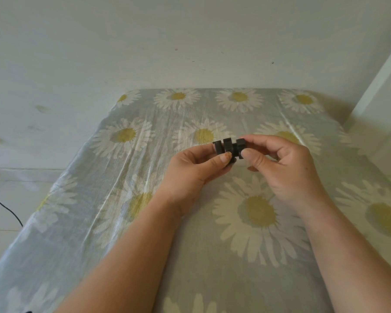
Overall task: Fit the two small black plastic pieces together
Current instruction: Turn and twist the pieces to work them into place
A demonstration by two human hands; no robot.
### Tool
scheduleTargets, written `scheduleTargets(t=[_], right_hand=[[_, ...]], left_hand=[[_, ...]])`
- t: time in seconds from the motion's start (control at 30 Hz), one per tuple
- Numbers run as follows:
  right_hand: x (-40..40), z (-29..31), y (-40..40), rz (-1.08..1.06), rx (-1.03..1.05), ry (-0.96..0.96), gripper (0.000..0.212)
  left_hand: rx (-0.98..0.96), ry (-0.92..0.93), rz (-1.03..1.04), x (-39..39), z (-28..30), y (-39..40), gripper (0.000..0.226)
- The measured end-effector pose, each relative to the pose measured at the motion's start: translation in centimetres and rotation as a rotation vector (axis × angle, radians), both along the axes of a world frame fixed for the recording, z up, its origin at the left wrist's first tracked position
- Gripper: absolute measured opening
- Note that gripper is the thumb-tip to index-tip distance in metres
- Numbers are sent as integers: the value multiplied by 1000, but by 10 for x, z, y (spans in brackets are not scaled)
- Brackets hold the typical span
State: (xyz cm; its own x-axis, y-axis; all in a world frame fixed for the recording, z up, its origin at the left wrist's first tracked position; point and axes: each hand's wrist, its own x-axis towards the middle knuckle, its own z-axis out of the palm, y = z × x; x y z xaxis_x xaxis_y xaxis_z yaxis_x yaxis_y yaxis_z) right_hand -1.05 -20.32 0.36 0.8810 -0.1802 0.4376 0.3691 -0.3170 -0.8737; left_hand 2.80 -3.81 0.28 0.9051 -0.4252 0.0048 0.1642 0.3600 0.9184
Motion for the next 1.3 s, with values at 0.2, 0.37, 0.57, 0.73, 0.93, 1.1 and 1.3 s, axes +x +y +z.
scheduleTargets(t=[0.2,0.37,0.57,0.73,0.93,1.1,1.3], right_hand=[[-1,2,1,-11,40,12,14],[-3,1,1,-33,45,66,29],[-4,1,0,-54,20,113,57],[-3,0,-2,-58,13,144,57],[-1,0,0,-36,82,67,28],[-1,-1,-1,42,7,45,38],[0,-1,1,47,-39,16,44]], left_hand=[[80,-107,26,-4,1,-1,42],[148,-200,34,-5,1,-1,40],[196,-247,12,-7,3,1,39],[185,-225,-7,-7,2,-1,41],[-34,14,-28,1,1,1,26],[-84,89,-48,4,0,4,20],[-73,112,-64,4,0,4,23]])
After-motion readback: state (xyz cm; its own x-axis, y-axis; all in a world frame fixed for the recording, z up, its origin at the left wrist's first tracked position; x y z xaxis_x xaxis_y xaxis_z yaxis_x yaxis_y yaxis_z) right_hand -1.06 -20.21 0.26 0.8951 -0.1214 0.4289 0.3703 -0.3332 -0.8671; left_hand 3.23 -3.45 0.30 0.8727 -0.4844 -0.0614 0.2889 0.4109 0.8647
